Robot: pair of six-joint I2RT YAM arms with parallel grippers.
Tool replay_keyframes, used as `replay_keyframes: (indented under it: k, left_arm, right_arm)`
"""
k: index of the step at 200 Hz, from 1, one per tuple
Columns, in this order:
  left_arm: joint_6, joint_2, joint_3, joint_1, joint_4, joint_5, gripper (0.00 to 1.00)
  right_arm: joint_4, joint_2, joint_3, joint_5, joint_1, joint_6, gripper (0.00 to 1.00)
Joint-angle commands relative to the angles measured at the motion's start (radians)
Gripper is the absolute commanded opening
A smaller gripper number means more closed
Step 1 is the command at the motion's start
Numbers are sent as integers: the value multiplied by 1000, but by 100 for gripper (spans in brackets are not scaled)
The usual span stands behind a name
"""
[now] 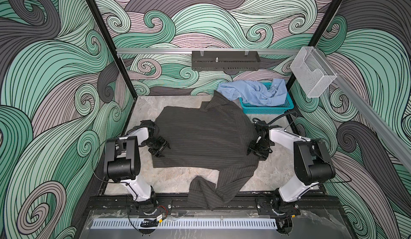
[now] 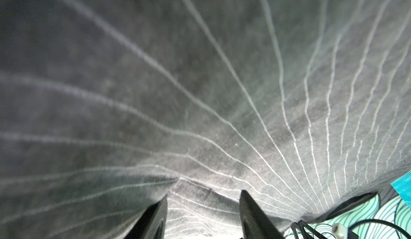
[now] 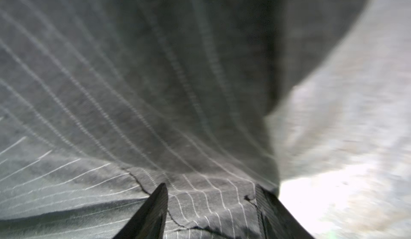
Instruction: Fold and stack the long sleeve shirts
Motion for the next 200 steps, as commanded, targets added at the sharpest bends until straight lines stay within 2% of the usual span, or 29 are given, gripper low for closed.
replay_keyframes:
  k: [1, 33, 59, 108, 133, 159, 200]
  left_arm:
    - [-5, 19, -42, 1, -10, -21, 56]
    - [-4, -5, -53, 1, -8, 7, 55]
    - [-9, -115, -18, 1, -60, 20, 56]
    - [7, -389, 92, 3, -280, -121, 60]
    - [3, -480, 52, 7, -330, -123, 60]
    - [-61, -555, -35, 11, -363, -166, 60]
    - [-148, -649, -178, 29, -331, -242, 64]
  right_arm:
    - [-66, -20, -9, 104, -23, -27, 65]
    - [-76, -36, 22, 73, -22, -54, 65]
    - [-98, -119, 58, 53, -7, -69, 66]
    - [-216, -314, 86, 71, 4, -13, 72]
    - [-237, -397, 37, 23, 9, 13, 72]
    - [-243, -468, -20, -3, 27, 34, 73]
    - [-246, -517, -74, -33, 52, 42, 73]
